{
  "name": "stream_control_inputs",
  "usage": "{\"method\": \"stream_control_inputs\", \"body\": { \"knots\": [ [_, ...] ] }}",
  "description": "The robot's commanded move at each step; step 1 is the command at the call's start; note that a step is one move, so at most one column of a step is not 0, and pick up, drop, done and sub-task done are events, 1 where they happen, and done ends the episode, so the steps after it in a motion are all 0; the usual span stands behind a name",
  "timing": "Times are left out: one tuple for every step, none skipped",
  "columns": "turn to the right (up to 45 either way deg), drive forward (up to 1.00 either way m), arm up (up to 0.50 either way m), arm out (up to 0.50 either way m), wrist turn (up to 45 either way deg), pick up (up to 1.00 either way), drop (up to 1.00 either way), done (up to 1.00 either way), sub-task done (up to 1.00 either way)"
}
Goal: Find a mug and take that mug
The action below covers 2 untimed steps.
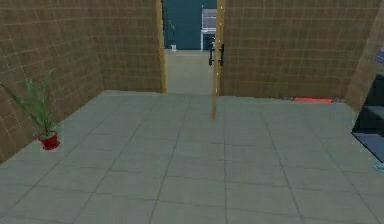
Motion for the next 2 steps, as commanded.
{"method": "stream_control_inputs", "body": {
  "knots": [
    [0.0,1.00,0.00,0.00,0.0,0.00,0.00,0.00,0.00],
    [0.0,1.00,0.00,0.00,0.0,0.00,0.00,0.00,0.00]
  ]
}}
